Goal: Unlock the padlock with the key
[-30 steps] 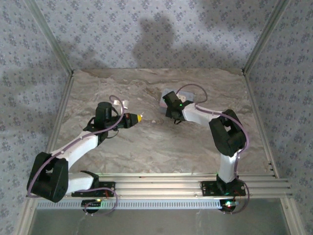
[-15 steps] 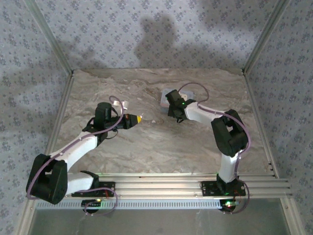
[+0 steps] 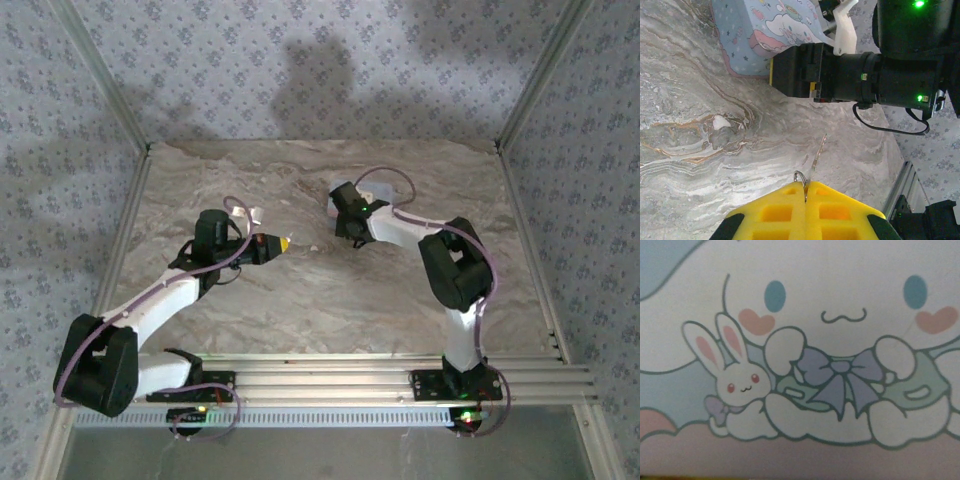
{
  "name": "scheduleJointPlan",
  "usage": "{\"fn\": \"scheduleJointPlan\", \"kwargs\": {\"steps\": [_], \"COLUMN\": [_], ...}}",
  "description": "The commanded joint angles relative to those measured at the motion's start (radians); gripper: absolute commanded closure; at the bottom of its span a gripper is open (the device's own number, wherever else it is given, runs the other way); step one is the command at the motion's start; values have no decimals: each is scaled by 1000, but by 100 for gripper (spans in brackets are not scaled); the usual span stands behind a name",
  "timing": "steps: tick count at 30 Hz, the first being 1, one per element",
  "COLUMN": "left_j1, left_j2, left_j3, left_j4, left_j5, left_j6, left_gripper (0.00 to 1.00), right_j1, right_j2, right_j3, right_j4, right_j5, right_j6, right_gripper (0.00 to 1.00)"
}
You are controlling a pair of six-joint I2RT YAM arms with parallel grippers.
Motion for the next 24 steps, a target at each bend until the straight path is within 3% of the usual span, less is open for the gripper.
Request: {"fn": "scheduleJointPlan", "kwargs": {"steps": [1, 24], "left_j1": [-6, -52], "left_j2": [5, 76], "left_j3": [15, 52], "left_j4": [-11, 6], "left_j5": [19, 89], "left_j6": [16, 42], "left_gripper": [100, 100], "right_j1": [1, 3], "right_j2": [32, 57], "right_j3": [40, 36], "right_j4": [-16, -3], "right_j5": [8, 77], "right_j6": [8, -4], "right_gripper": [46, 68]}}
